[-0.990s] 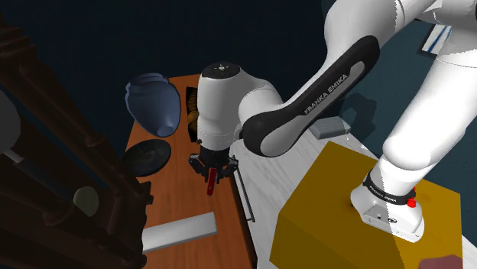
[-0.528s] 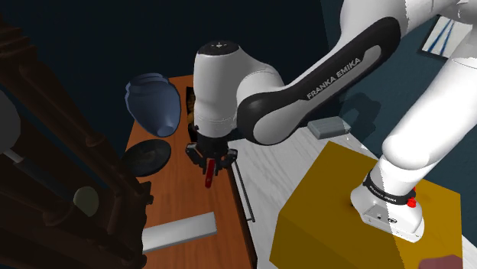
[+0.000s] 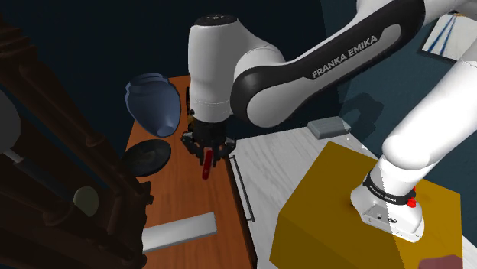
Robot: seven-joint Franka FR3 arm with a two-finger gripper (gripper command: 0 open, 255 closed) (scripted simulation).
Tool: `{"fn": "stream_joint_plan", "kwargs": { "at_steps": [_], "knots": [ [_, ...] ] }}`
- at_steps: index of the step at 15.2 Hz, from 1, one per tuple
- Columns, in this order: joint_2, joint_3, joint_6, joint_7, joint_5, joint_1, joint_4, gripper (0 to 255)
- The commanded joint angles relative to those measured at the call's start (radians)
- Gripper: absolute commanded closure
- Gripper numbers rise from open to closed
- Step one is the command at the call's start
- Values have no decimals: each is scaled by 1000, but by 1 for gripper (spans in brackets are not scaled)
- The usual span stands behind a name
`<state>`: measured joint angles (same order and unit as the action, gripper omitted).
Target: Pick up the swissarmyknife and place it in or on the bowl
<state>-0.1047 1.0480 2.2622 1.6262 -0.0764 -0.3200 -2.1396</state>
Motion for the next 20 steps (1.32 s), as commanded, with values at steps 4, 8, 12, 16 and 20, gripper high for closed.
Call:
{"fn": "stream_joint_plan", "kwargs": {
  "at_steps": [4, 8, 12, 16, 20],
  "knots": [
    [188, 41, -56, 113, 207, -26, 144, 255],
    [425, -39, -143, 216, 433, 101, 349, 255],
    [605, -129, -243, 229, 550, 241, 584, 255],
    [781, -206, -360, 195, 627, 387, 876, 255],
    [1017, -291, -540, 100, 692, 598, 1350, 255]
  ]
}}
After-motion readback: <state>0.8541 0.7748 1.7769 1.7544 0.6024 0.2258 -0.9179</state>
